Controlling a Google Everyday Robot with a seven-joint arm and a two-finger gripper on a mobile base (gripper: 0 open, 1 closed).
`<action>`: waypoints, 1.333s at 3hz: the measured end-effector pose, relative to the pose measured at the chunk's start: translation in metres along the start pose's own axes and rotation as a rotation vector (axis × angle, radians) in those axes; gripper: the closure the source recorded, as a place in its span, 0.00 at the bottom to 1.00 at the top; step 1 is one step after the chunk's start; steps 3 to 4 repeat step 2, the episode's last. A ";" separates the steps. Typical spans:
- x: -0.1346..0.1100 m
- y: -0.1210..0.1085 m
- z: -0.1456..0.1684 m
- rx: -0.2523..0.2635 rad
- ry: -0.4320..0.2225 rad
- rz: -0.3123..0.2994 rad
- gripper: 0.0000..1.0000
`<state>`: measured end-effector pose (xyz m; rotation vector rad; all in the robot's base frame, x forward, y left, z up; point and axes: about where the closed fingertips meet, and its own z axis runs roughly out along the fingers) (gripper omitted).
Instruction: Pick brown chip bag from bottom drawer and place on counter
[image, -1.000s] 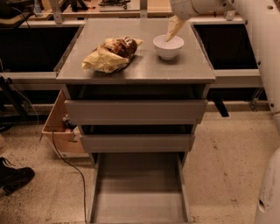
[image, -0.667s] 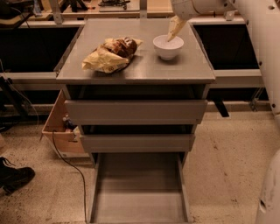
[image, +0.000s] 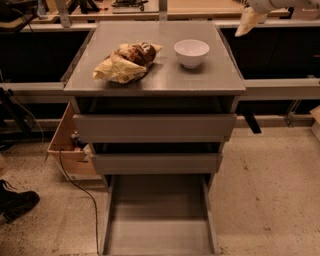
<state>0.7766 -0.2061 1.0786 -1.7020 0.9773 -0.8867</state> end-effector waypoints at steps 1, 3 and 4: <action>0.053 -0.004 -0.036 0.050 0.149 0.033 0.00; 0.086 0.023 -0.054 0.087 0.253 0.101 0.00; 0.086 0.023 -0.054 0.087 0.253 0.101 0.00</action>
Offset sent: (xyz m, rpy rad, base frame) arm -0.0294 -0.1471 -0.0449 0.3018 -0.1350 -0.4510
